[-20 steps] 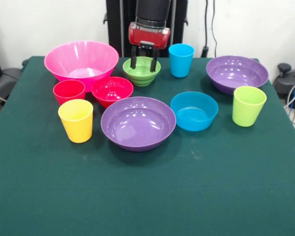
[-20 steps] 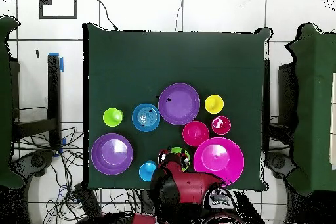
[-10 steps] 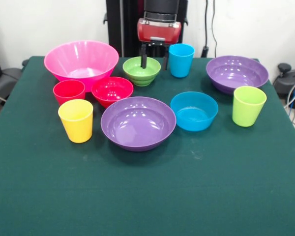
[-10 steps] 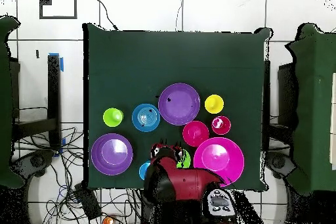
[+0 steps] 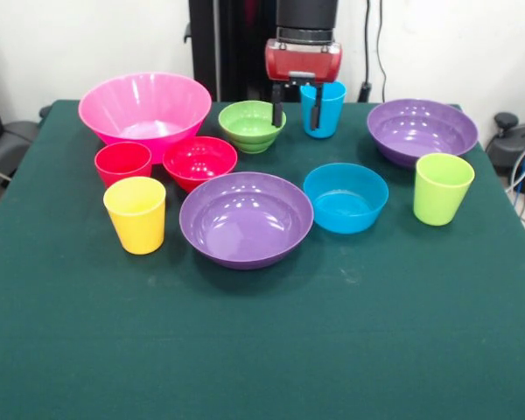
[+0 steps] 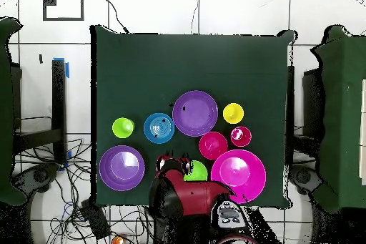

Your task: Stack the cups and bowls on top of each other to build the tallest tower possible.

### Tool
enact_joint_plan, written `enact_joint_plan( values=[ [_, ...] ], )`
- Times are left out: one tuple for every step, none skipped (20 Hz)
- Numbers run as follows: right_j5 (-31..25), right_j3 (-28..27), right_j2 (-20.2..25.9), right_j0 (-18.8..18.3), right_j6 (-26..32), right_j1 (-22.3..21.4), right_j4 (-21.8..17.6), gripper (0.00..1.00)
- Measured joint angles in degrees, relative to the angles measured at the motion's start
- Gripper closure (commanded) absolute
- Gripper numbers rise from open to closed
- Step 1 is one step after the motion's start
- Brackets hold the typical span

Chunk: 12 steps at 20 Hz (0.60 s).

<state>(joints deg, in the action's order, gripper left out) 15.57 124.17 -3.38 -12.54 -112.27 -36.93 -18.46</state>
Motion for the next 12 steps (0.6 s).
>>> enact_joint_plan(
  values=[
    [0.0,0.0,-0.1,0.2,0.0,0.2,0.1,0.00],
    [0.0,0.0,-0.2,0.4,0.0,0.4,0.2,0.00],
    [0.0,0.0,-0.5,1.0,0.0,1.0,0.4,0.00],
    [0.0,0.0,-1.0,1.6,0.0,1.6,0.6,0.00],
    [0.0,0.0,-1.4,2.2,0.0,2.3,0.7,0.00],
    [0.0,0.1,-1.8,2.6,0.0,2.7,0.8,0.00],
    [0.0,0.1,-2.4,3.3,0.0,3.6,0.8,0.00],
    [0.0,0.2,-2.8,3.6,0.0,4.1,0.8,0.00],
    [0.0,0.2,-3.1,3.8,0.0,4.6,0.8,0.00],
    [0.0,0.3,-3.3,4.0,0.0,5.0,0.8,0.00],
    [0.0,0.3,-3.7,4.2,0.0,5.6,0.8,0.00],
    [0.0,0.3,-3.9,4.3,0.0,6.1,0.8,0.00]
  ],
)
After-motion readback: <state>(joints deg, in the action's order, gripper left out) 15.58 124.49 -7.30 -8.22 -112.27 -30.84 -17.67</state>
